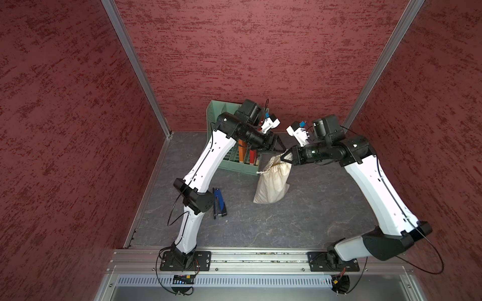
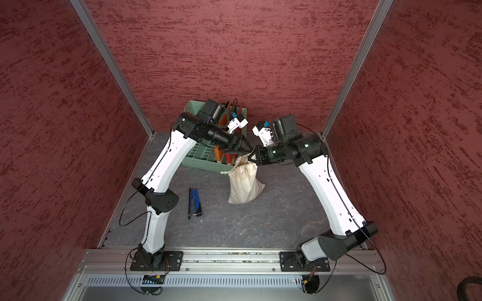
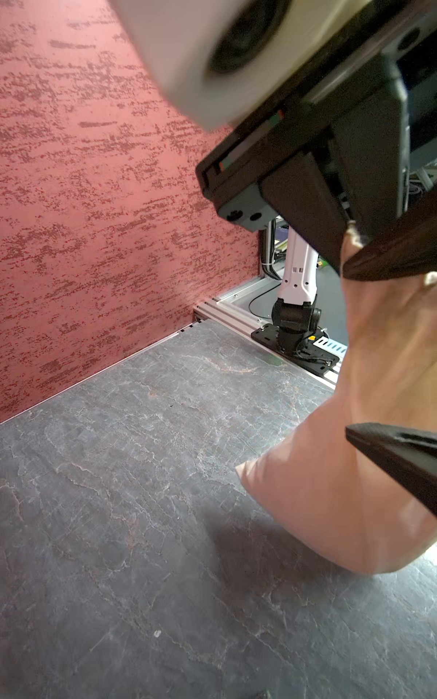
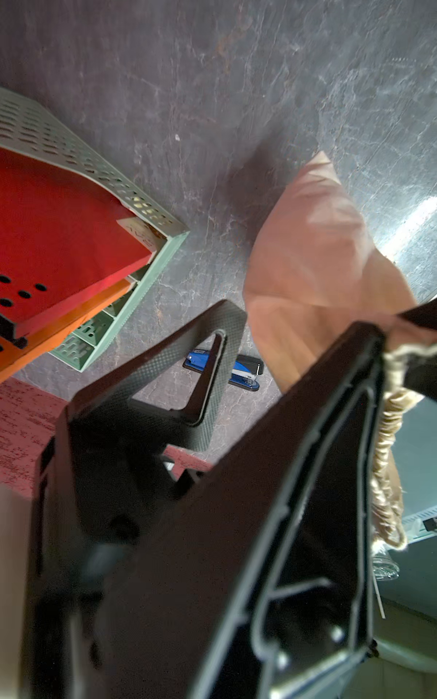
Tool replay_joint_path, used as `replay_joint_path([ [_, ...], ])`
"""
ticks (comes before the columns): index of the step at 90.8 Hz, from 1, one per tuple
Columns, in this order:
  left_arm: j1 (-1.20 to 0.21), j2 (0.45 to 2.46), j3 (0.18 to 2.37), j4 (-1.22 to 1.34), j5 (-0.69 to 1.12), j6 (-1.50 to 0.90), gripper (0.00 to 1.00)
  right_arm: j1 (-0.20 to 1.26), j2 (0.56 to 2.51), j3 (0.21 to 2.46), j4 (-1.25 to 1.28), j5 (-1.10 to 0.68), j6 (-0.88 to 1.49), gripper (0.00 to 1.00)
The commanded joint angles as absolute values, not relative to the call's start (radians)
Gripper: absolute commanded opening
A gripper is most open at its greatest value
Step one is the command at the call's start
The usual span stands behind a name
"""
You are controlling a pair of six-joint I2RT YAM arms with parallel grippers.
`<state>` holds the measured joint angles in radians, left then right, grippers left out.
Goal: Close the soil bag
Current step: Adjust the soil bag at the center of the board.
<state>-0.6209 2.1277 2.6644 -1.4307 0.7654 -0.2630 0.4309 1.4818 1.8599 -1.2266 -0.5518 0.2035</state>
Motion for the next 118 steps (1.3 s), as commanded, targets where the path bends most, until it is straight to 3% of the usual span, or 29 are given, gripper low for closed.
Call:
replay_joint_path([
  [1, -0.630, 2.099, 2.652, -1.434, 0.759, -0.231, 0.59, 0.442, 1.486, 1.894, -1.172, -0.619, 0.166, 0.02],
  [24, -0.637, 2.016, 2.550, -1.438, 0.711, -0.221, 0.62, 0.442, 1.479, 1.854, -1.166, -0.627, 0.158, 0.02],
  [39, -0.639, 1.910, 2.333, -1.345, 0.703, -0.226, 0.65, 0.442, 1.479, 1.848, -1.162, -0.641, 0.159, 0.02],
  [52, -0.632, 1.845, 2.227, -1.276, 0.688, -0.248, 0.73, 0.441, 1.487, 1.838, -1.165, -0.657, 0.154, 0.02],
  [77, -0.623, 1.830, 2.223, -1.250, 0.724, -0.231, 0.91, 0.444, 1.518, 1.834, -1.163, -0.678, 0.148, 0.02],
  [94, -0.619, 1.847, 2.220, -1.296, 0.708, -0.179, 0.86, 0.446, 1.526, 1.838, -1.155, -0.678, 0.152, 0.02],
  [118, -0.571, 1.835, 2.146, -1.285, 0.713, -0.155, 0.69, 0.447, 1.543, 1.860, -1.173, -0.676, 0.144, 0.02],
])
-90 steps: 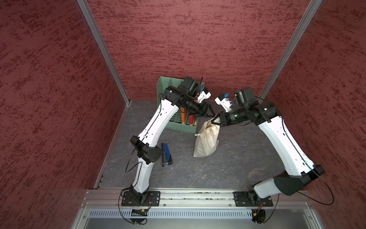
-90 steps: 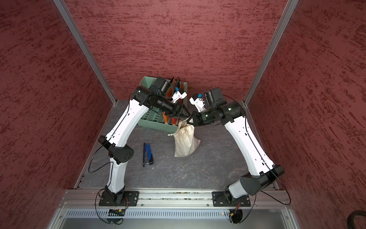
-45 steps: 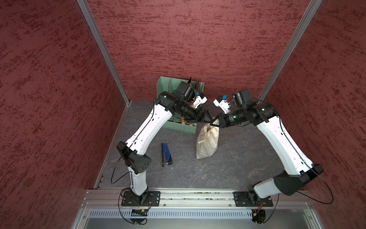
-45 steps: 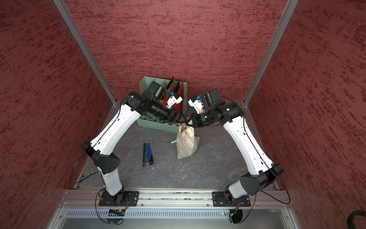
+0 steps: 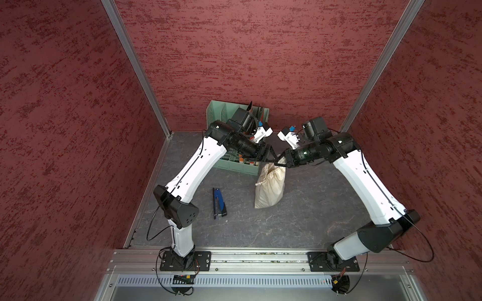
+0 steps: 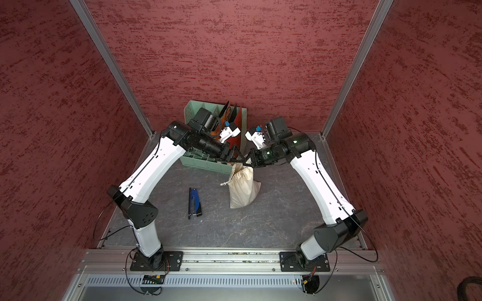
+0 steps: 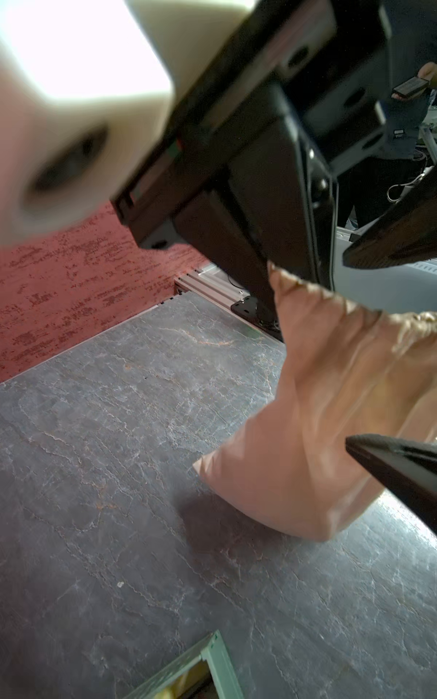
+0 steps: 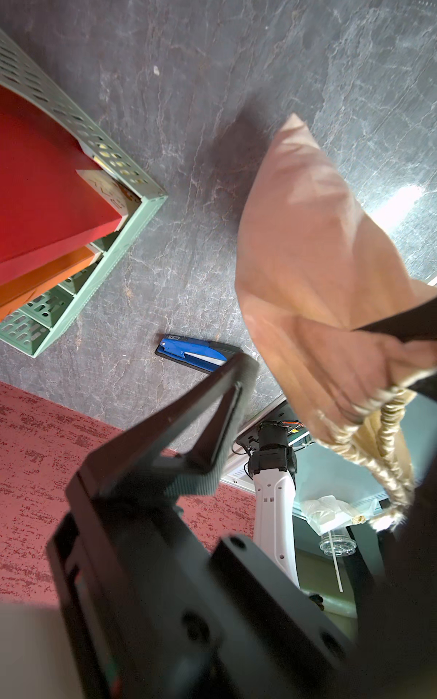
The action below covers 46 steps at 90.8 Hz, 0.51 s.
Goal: Close the soil bag
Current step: Adjust the soil bag at the center of the board.
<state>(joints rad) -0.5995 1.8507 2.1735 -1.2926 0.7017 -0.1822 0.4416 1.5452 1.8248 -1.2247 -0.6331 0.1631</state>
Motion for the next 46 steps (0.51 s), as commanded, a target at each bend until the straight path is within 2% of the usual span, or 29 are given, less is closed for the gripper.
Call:
replay_joint_path([
  [1, -0.568, 1.835, 2.144, -1.285, 0.713, -0.155, 0.69, 0.447, 1.544, 1.861, -1.174, -0.676, 0.143, 0.02],
  [15, -0.539, 1.838, 2.126, -1.273, 0.713, -0.160, 0.59, 0.448, 1.563, 1.880, -1.187, -0.688, 0.137, 0.02],
  [24, -0.530, 1.848, 2.130, -1.267, 0.719, -0.161, 0.47, 0.448, 1.579, 1.898, -1.201, -0.693, 0.124, 0.02],
  [28, -0.529, 1.857, 2.134, -1.265, 0.729, -0.161, 0.36, 0.448, 1.589, 1.904, -1.209, -0.693, 0.121, 0.02],
  [34, -0.531, 1.868, 2.138, -1.258, 0.756, -0.166, 0.05, 0.448, 1.603, 1.921, -1.221, -0.693, 0.115, 0.03],
  [36, -0.534, 1.871, 2.139, -1.257, 0.760, -0.167, 0.00, 0.448, 1.611, 1.926, -1.224, -0.692, 0.115, 0.03],
  [42, -0.543, 1.878, 2.144, -1.252, 0.769, -0.175, 0.00, 0.447, 1.630, 1.946, -1.239, -0.685, 0.120, 0.08],
  [44, -0.546, 1.878, 2.146, -1.250, 0.769, -0.179, 0.00, 0.447, 1.635, 1.952, -1.246, -0.684, 0.122, 0.12],
  [46, -0.550, 1.878, 2.144, -1.247, 0.767, -0.186, 0.00, 0.447, 1.639, 1.958, -1.250, -0.682, 0.125, 0.19],
])
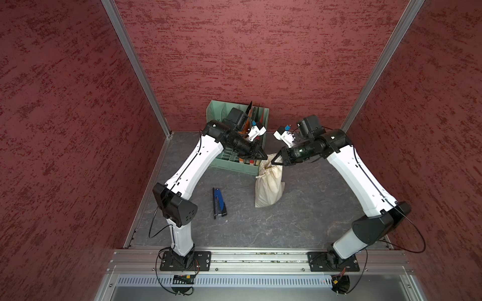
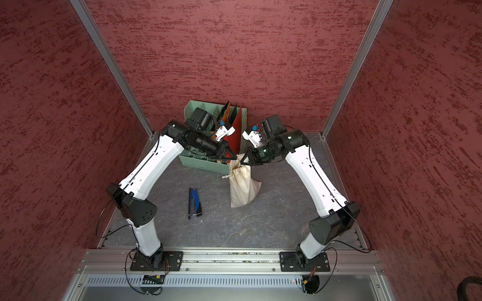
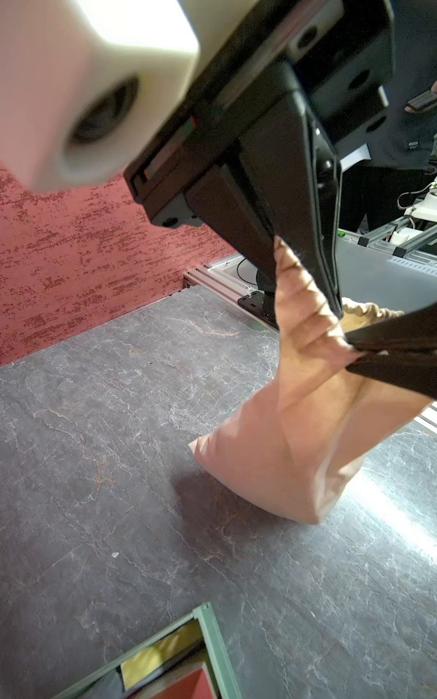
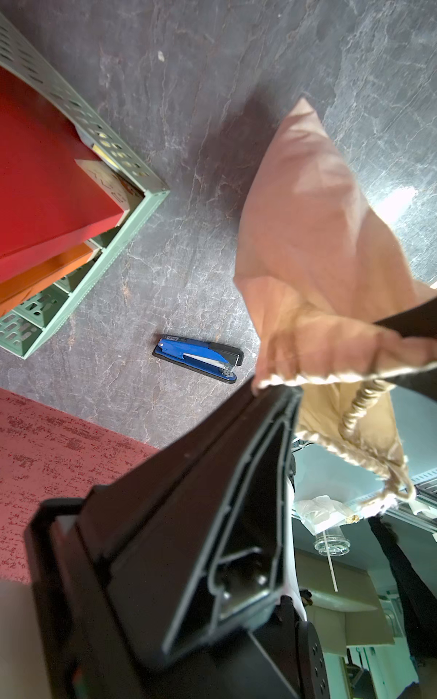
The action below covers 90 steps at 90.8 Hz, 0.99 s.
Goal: Close the soil bag
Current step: Adjust the soil bag at the center of the board.
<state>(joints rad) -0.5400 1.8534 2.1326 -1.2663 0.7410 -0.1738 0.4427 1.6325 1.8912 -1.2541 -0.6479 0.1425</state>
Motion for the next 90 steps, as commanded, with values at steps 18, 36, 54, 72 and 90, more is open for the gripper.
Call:
replay_joint_path([
  [18, -0.569, 1.846, 2.102, -1.172, 0.728, -0.305, 0.00, 0.455, 1.653, 2.003, -1.352, -0.542, 0.227, 0.53],
  [36, -0.605, 1.799, 2.031, -1.081, 0.703, -0.399, 0.00, 0.464, 1.609, 1.959, -1.459, -0.418, 0.356, 0.57],
  [54, -0.629, 1.785, 2.014, -1.086, 0.681, -0.403, 0.00, 0.473, 1.556, 1.880, -1.490, -0.324, 0.418, 0.59],
  [72, -0.629, 1.771, 2.002, -1.086, 0.679, -0.404, 0.00, 0.474, 1.536, 1.791, -1.441, -0.282, 0.468, 0.62],
  [90, -0.624, 1.762, 2.002, -1.108, 0.674, -0.390, 0.00, 0.473, 1.572, 1.783, -1.360, -0.288, 0.493, 0.55],
])
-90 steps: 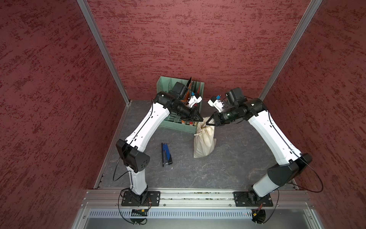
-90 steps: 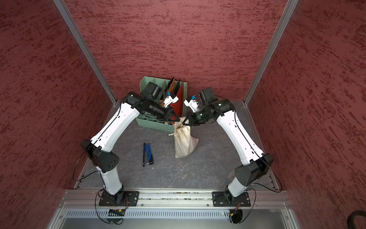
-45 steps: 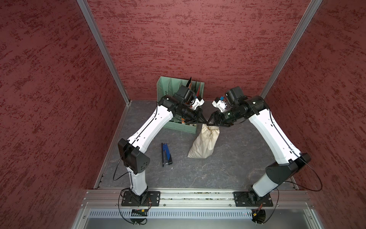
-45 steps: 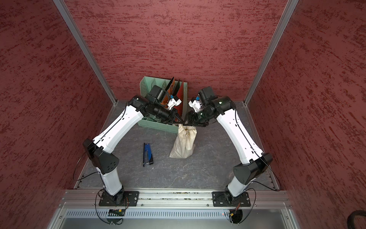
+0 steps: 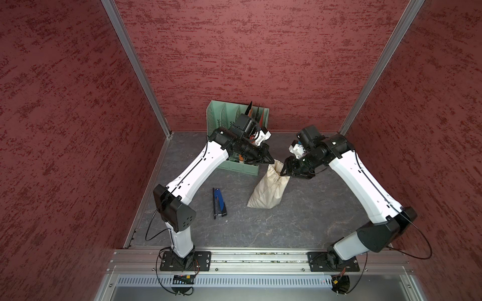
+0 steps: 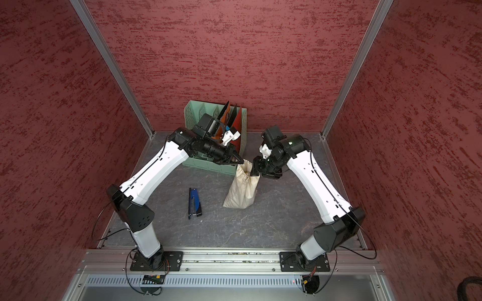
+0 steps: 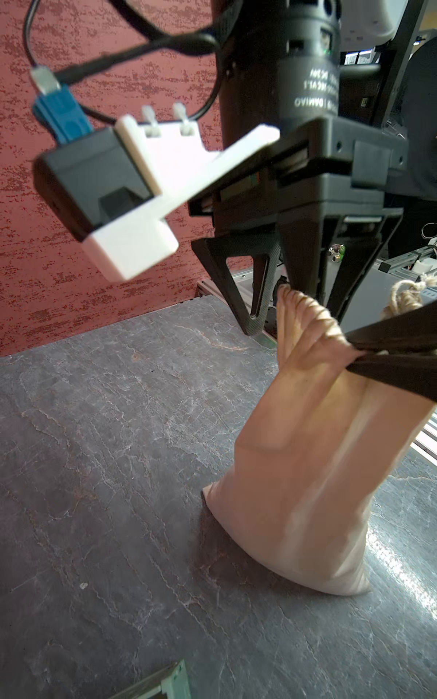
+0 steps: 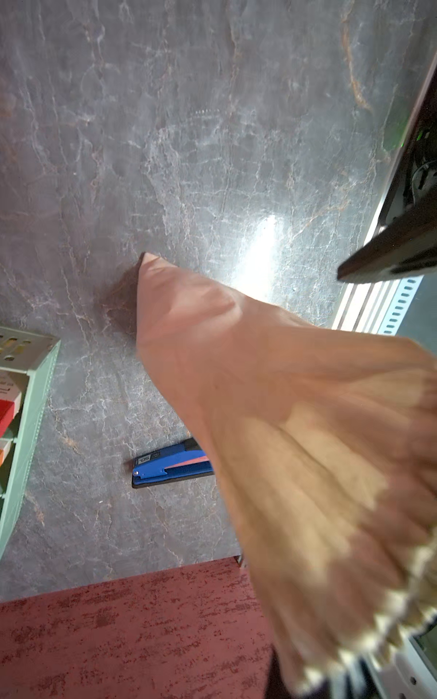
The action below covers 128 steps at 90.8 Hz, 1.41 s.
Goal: Close the soil bag
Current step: Adjust the soil bag at the center of the board.
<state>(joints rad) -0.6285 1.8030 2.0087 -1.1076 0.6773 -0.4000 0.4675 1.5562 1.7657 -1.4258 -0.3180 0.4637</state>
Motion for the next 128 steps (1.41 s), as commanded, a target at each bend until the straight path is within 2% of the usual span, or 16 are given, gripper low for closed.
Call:
replay_joint_path([
  [1, -0.624, 1.761, 2.002, -1.109, 0.674, -0.390, 0.00, 0.474, 1.574, 1.788, -1.356, -0.287, 0.494, 0.54],
  [4, -0.622, 1.756, 2.000, -1.112, 0.671, -0.386, 0.00, 0.474, 1.579, 1.807, -1.350, -0.285, 0.490, 0.48],
  [13, -0.612, 1.742, 1.995, -1.121, 0.668, -0.383, 0.00, 0.474, 1.582, 1.869, -1.324, -0.276, 0.458, 0.17],
  [23, -0.607, 1.717, 1.994, -1.136, 0.655, -0.382, 0.00, 0.473, 1.613, 1.985, -1.341, -0.296, 0.370, 0.05],
  [31, -0.612, 1.680, 1.974, -1.142, 0.637, -0.391, 0.00, 0.474, 1.657, 2.073, -1.370, -0.346, 0.303, 0.00],
  [49, -0.640, 1.536, 1.787, -1.065, 0.564, -0.476, 0.00, 0.473, 1.762, 2.211, -1.430, -0.475, 0.197, 0.00],
  [76, -0.642, 1.317, 1.420, -0.855, 0.501, -0.650, 0.00, 0.498, 1.844, 2.183, -1.438, -0.629, 0.068, 0.00],
  [79, -0.639, 1.309, 1.409, -0.860, 0.497, -0.648, 0.07, 0.506, 1.845, 2.168, -1.423, -0.644, 0.062, 0.00],
  [83, -0.630, 1.301, 1.405, -0.867, 0.496, -0.641, 0.38, 0.524, 1.847, 2.148, -1.397, -0.658, 0.056, 0.00],
  [88, -0.612, 1.296, 1.414, -0.881, 0.503, -0.624, 0.66, 0.542, 1.852, 2.139, -1.379, -0.667, 0.053, 0.00],
  [91, -0.601, 1.296, 1.427, -0.893, 0.510, -0.610, 0.91, 0.550, 1.859, 2.141, -1.374, -0.671, 0.051, 0.00],
  [93, -0.589, 1.298, 1.441, -0.907, 0.514, -0.598, 0.98, 0.555, 1.864, 2.143, -1.372, -0.674, 0.052, 0.00],
  [107, -0.528, 1.342, 1.553, -1.030, 0.548, -0.486, 1.00, 0.575, 1.872, 2.157, -1.351, -0.670, 0.069, 0.00],
  [128, -0.521, 1.458, 1.716, -1.198, 0.554, -0.299, 1.00, 0.587, 1.871, 2.193, -1.349, -0.664, 0.094, 0.00],
])
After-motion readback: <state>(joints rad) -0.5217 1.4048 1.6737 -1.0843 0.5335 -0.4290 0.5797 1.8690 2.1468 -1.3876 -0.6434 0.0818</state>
